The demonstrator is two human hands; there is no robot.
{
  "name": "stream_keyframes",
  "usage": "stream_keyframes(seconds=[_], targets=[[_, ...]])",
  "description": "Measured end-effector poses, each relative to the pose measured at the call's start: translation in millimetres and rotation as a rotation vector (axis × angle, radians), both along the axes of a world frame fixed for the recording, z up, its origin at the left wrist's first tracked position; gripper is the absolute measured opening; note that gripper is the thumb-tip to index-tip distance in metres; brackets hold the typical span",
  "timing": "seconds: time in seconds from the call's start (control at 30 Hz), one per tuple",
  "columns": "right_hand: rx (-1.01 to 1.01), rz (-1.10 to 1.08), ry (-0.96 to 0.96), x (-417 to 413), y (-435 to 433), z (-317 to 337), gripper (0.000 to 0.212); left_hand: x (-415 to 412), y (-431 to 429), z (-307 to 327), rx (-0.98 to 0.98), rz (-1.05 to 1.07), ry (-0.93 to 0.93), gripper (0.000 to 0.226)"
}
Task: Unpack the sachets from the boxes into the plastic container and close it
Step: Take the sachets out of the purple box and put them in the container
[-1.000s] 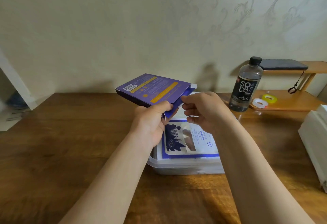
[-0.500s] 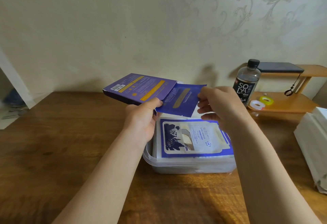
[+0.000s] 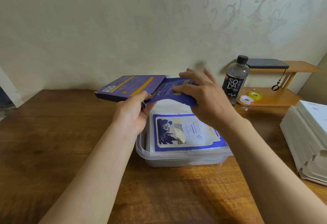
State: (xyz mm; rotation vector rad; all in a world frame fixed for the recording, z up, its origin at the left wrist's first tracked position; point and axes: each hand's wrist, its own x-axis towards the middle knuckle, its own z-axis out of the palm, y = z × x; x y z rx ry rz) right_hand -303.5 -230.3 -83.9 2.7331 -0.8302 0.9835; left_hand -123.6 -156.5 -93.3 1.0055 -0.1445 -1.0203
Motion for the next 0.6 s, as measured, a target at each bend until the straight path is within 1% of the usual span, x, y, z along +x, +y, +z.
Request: stream_keyframes(seconds=[0.07,0.13,0.17,0.27,0.3,0.37,0.4,0.47,0.53,0.6], targets=[[0.007,0.033,-0.049,-12,-4,8,0.029,5,-1,-2,-0.01,-0.001,0.001,0.01],[0.071,0.072,-0.128,-24,-5,13,0.025,12,-1,-6,-0.015,0.015,0.001,0.008],[0.131,0.079,-0.198,-29,-3,15,0.021,16,0,-5,-0.03,0.031,0.011,0.008],[0.387,-0.021,-0.391,-39,4,19,0.015,26,2,-2,-0.08,0.11,0.071,0.024],[0.466,-0.057,-0.419,-40,5,19,0.017,29,3,0,-0.095,0.136,0.081,0.021],[0.663,-0.124,-0.464,-40,11,18,0.016,33,3,0,-0.132,0.136,0.036,0.015],[0.776,-0.163,-0.486,-39,14,16,0.012,33,4,0,-0.157,0.116,-0.009,0.016],[0.973,-0.253,-0.47,-36,18,10,0.005,29,5,0,-0.201,0.093,-0.053,0.019],[1.107,-0.309,-0.44,-33,19,4,0.008,23,7,3,-0.202,0.115,-0.022,0.028],[1.203,-0.358,-0.422,-29,18,0,0.009,13,9,8,-0.231,0.128,0.072,0.025]])
